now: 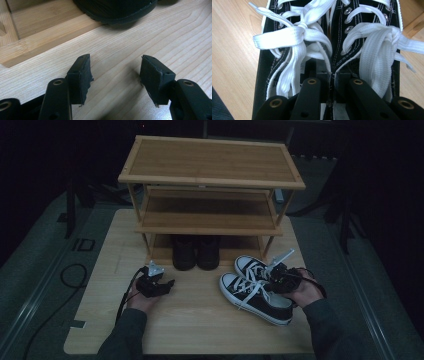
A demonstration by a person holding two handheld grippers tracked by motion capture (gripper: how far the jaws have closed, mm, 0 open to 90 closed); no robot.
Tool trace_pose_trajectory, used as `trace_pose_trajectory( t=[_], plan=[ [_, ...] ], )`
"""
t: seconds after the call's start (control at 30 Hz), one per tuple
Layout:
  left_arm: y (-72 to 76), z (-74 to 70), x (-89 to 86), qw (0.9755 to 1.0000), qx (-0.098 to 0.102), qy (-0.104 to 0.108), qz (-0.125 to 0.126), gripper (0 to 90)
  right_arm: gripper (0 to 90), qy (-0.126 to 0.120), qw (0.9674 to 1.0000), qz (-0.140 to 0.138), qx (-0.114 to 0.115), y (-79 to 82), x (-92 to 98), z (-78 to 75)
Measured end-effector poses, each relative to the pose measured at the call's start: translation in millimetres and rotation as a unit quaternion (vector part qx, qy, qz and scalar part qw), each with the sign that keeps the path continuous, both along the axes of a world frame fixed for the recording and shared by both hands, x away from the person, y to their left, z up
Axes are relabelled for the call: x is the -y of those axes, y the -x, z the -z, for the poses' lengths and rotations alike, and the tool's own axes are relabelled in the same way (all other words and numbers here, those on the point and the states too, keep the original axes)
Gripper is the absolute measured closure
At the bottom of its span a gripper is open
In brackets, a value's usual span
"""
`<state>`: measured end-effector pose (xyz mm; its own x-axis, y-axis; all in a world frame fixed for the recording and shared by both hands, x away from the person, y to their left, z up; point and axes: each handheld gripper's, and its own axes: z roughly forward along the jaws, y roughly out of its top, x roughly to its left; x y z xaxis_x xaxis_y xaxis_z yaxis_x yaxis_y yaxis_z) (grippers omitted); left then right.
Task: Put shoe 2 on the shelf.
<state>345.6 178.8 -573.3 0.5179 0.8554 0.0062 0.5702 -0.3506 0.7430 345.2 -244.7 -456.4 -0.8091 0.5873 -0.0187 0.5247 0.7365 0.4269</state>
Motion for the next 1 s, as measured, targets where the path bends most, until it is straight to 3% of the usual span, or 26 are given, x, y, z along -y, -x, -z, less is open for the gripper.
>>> trace_pose_trajectory(
  t=[0.17,0.53,1.0],
  plan=[
    [0.0,0.0,0.0,1.0,0.0,0.0,0.0,42.5,85.3,-0.009,0.9998,-0.015,0.005,-1.7,0.3,-9.2],
    [0.0,0.0,0.0,1.0,0.0,0.0,0.0,42.5,85.2,-0.003,0.9984,-0.055,0.015,-4.3,-5.7,-31.0],
    [0.0,-0.1,-0.1,1.0,0.0,0.0,0.0,42.5,85.2,-0.021,0.9925,-0.119,0.018,-9.6,-13.5,-58.6]
  ],
)
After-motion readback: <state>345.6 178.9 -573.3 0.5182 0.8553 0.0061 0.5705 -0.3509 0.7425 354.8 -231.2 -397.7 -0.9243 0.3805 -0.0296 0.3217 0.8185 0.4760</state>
